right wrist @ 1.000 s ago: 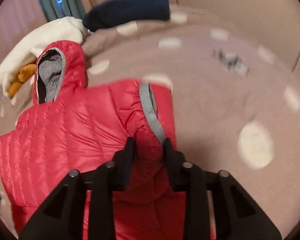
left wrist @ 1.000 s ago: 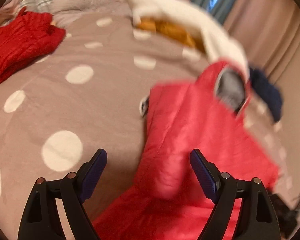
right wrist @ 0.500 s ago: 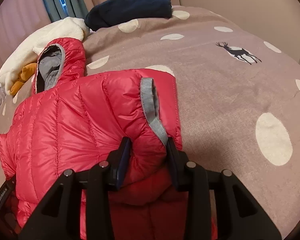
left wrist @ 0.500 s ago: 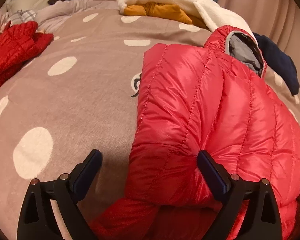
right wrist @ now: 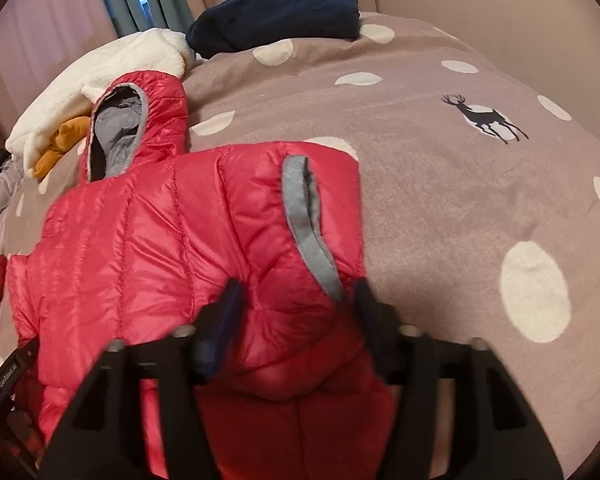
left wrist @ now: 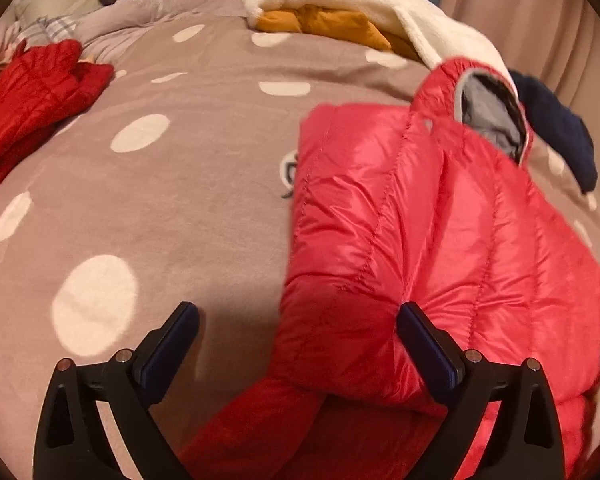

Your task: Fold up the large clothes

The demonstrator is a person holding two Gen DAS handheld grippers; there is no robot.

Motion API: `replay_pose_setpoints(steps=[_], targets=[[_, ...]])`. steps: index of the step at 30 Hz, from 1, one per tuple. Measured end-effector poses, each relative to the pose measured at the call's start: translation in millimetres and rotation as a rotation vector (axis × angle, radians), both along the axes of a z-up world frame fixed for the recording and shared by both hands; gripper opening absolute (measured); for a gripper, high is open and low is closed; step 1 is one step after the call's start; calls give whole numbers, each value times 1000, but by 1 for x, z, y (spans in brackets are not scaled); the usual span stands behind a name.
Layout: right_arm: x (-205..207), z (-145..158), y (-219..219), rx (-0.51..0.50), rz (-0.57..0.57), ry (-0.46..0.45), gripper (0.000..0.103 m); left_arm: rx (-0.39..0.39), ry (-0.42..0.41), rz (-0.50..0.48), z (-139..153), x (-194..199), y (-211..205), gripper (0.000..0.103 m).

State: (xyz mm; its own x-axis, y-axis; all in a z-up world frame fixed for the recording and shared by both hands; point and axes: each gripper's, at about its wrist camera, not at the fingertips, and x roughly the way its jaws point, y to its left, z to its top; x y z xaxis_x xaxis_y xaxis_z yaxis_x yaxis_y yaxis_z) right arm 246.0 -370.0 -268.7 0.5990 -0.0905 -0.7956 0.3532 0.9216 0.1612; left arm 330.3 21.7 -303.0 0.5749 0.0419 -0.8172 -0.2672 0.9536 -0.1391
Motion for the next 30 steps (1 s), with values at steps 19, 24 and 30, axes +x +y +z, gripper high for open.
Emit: replay_pose_setpoints(steps=[19,24,30], targets=[[109,87,35,209,183,-143,98,-104,-223,163,78,4,38,99],[187,66,42,254,199,-48,100,-65,-227,228,72,20,43,99],[260,19,55,344,158,22,100,-112,-181,303,40,36,59,99]])
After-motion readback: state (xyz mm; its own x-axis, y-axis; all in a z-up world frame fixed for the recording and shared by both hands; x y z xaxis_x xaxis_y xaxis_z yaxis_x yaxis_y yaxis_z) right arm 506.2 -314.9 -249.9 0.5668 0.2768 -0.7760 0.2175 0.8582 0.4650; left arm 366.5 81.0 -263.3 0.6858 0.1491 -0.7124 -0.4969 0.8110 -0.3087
